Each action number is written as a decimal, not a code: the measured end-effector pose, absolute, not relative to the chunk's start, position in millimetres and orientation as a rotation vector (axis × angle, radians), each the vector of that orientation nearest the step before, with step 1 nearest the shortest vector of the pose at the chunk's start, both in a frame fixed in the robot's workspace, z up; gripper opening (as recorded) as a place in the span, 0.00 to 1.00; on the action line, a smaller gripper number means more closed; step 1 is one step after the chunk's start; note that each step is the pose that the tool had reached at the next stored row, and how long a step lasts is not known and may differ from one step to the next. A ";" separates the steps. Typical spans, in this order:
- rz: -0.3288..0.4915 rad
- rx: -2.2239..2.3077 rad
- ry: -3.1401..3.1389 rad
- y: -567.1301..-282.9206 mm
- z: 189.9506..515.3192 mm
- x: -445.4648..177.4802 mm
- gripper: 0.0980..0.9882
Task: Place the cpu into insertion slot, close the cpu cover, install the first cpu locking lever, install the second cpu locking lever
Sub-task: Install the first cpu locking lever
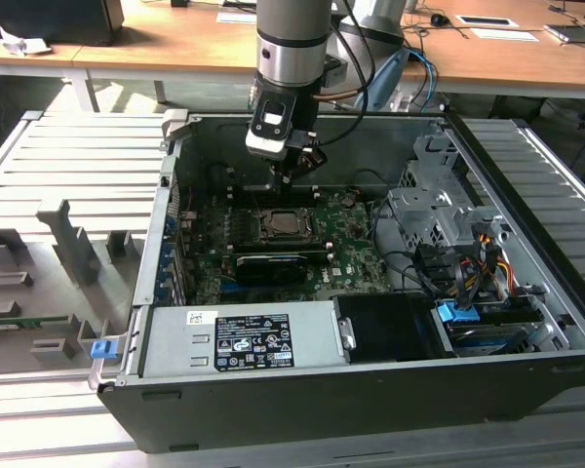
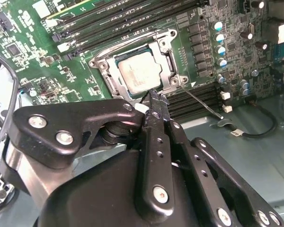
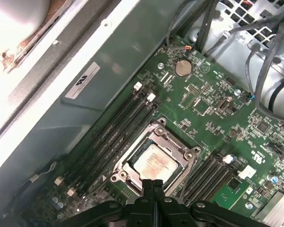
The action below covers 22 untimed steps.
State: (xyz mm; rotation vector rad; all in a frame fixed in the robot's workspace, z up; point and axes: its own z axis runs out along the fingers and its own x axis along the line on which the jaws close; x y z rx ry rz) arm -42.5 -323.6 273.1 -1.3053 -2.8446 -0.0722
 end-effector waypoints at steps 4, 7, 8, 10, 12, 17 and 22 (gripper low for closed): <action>-0.072 -1.261 -2.864 -323.6 273.1 -42.5 0.01; -0.072 -1.221 -2.880 -323.6 273.1 -42.5 0.01; -0.072 -1.203 -2.888 -323.6 273.1 -42.5 0.01; -0.071 -1.180 -2.897 -323.6 273.1 -42.5 0.01; -0.071 -1.157 -2.906 -323.6 273.1 -42.5 0.01; -0.071 -1.071 -2.937 -323.6 273.0 -42.5 0.01; -0.070 -1.010 -2.958 -323.6 273.0 -42.5 0.01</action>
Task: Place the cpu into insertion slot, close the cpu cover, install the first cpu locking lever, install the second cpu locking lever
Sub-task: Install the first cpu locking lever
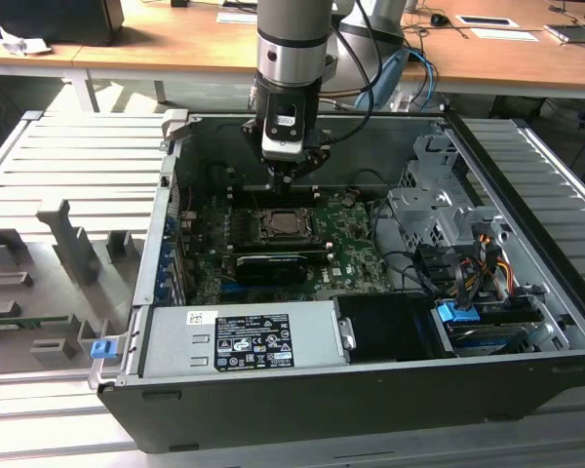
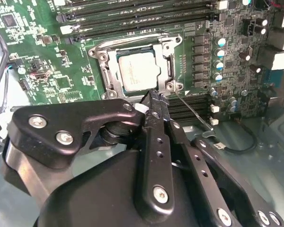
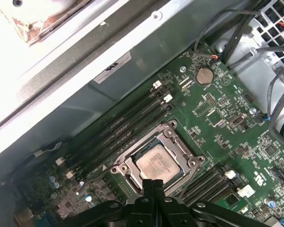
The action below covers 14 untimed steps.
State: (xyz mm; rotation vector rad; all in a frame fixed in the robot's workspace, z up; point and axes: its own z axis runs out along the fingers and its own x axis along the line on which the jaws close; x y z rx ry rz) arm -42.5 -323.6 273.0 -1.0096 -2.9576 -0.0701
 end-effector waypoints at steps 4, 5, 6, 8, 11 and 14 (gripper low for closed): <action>-0.070 -0.973 -2.969 -323.6 273.1 -42.5 0.01; -0.070 -0.965 -2.972 -323.6 273.1 -42.5 0.01; -0.070 -0.956 -2.974 -323.6 273.1 -42.5 0.01; -0.069 -0.938 -2.980 -323.6 273.1 -42.5 0.01; -0.069 -0.907 -2.989 -323.6 273.1 -42.5 0.01; -0.069 -0.872 -2.999 -323.6 273.1 -42.5 0.01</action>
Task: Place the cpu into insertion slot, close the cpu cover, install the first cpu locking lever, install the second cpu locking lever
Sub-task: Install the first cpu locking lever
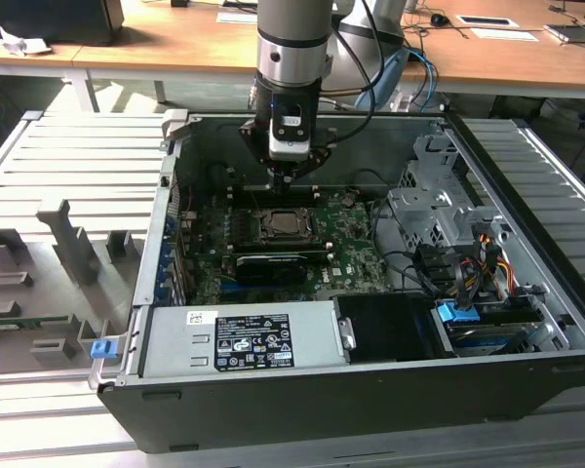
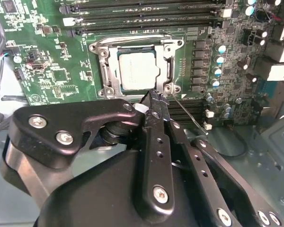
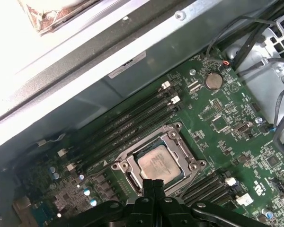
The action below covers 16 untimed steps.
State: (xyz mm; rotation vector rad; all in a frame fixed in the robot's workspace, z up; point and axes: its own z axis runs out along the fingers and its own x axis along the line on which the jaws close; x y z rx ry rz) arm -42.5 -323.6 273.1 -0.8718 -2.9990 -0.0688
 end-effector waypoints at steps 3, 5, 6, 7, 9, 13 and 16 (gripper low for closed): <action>-0.069 -0.846 -3.006 -323.6 273.1 -42.5 0.01; -0.068 -0.819 -3.013 -323.6 273.1 -42.5 0.01; -0.068 -0.802 -3.017 -323.6 273.1 -42.5 0.01; -0.068 -0.780 -3.023 -323.6 273.0 -42.5 0.01; -0.068 -0.746 -3.031 -323.6 273.1 -42.5 0.01; -0.067 -0.667 -3.048 -323.6 273.0 -42.5 0.01; -0.066 -0.617 -3.058 -323.6 273.1 -42.5 0.01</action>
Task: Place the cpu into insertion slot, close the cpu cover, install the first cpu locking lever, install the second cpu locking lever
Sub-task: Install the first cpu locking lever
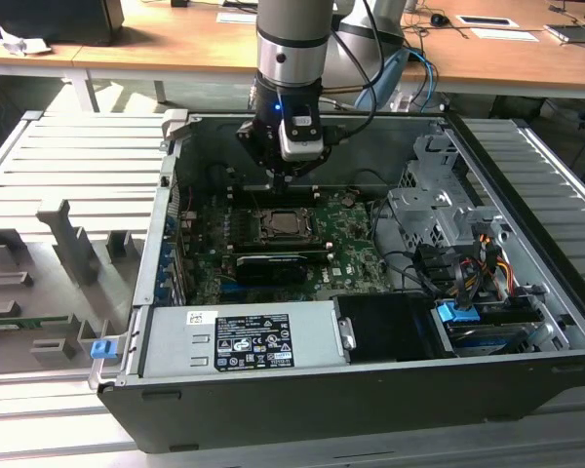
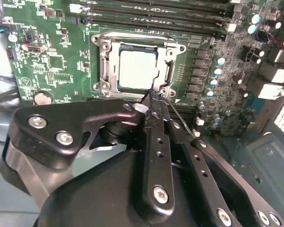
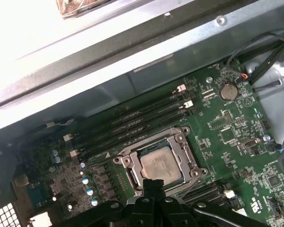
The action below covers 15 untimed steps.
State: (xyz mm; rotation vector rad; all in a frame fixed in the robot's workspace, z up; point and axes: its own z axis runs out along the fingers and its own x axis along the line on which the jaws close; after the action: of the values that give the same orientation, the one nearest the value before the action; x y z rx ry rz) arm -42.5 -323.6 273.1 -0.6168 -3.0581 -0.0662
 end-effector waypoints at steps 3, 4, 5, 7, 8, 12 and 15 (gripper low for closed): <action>-0.066 -0.580 -3.065 -323.6 273.1 -42.5 0.01; -0.066 -0.572 -3.066 -323.6 273.1 -42.5 0.01; -0.065 -0.558 -3.069 -323.6 273.1 -42.5 0.01; -0.065 -0.524 -3.074 -323.6 273.0 -42.5 0.01; -0.065 -0.508 -3.076 -323.6 273.0 -42.5 0.01; -0.064 -0.459 -3.084 -323.6 273.1 -42.5 0.01; -0.064 -0.421 -3.088 -323.6 273.1 -42.6 0.01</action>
State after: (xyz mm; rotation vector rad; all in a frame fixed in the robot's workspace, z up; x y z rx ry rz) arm -42.6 -323.6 273.1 -0.4214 -3.0884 -0.0638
